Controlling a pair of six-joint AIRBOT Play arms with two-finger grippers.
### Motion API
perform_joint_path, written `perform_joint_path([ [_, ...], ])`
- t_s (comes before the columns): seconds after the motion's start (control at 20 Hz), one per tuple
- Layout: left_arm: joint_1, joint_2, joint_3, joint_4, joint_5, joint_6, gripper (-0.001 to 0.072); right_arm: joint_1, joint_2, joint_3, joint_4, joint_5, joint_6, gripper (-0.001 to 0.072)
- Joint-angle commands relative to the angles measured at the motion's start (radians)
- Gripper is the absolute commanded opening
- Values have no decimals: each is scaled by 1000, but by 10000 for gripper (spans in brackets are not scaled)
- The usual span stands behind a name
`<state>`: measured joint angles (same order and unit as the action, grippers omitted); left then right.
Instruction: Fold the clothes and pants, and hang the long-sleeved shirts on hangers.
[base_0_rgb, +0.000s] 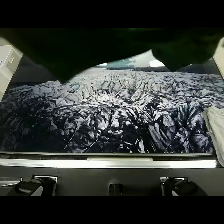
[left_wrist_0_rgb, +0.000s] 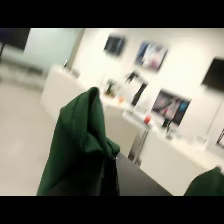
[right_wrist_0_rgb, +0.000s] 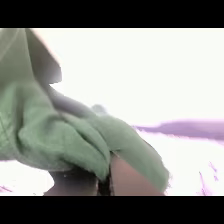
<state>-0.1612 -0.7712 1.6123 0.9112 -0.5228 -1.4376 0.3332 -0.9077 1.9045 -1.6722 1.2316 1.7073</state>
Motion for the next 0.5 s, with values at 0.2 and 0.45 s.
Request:
perform_joint_path([
  [0.2,-33,147,1,423,-212,-227,24,1,55,30,59,308,98,48],
  [0.45,-33,-35,-251,625,-310,-251,23,1,-92,-344,63,531,163,48],
])
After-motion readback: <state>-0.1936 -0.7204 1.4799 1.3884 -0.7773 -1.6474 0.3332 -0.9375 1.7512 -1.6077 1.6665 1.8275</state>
